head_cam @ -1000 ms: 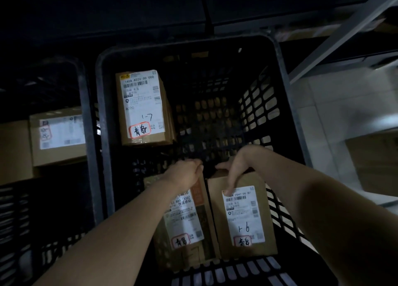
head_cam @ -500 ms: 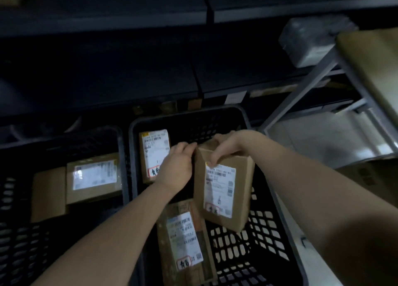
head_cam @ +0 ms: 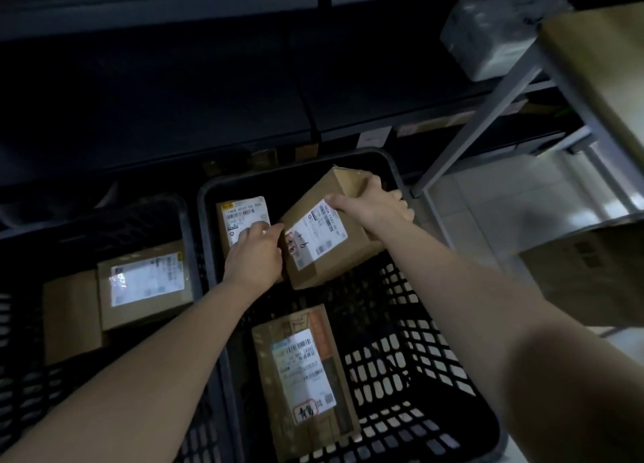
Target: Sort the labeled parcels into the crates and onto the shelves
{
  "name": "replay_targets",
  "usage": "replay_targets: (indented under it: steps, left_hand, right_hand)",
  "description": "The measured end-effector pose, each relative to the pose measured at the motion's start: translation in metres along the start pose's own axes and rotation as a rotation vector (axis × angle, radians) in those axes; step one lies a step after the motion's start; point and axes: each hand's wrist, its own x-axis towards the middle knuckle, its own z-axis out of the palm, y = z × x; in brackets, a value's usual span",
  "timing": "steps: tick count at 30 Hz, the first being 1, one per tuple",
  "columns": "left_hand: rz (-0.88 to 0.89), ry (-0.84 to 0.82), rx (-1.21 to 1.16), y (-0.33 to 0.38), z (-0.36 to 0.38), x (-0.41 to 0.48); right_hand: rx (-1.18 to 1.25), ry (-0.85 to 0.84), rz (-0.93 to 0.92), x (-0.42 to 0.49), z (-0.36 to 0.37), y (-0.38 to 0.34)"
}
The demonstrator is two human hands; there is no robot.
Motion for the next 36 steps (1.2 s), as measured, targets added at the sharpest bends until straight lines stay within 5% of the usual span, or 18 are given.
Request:
replay_targets:
  steps: [9, 21, 26, 32, 36]
  left_hand:
    - [0.052, 0.092, 0.153, -0.001, 0.014, 0.014]
    - [-0.105, 0.137, 0.131, -0.012, 0.036, 0.019]
    - [-0.174, 0.190, 0.058, -0.015, 0.042, 0.024]
    - [-0.258, 0.177, -0.040, -0.016, 0.036, 0.029]
    - [-0.242, 0.211, -0.181, -0.015, 0.025, 0.023]
  right_hand:
    - [0.220, -0.104, -0.014, 0.045, 0.070, 0.039]
    - [-0.310, -0.253, -0.157, 0.033, 0.136, 0.060]
    - [-0.290, -0.088, -0.230, 0.059, 0.134, 0.047]
    - [-0.406, -0.150, -0.201, 0.051, 0.131, 0.035]
    - [-0.179, 0.042, -0.423, 0.034, 0.120, 0.016]
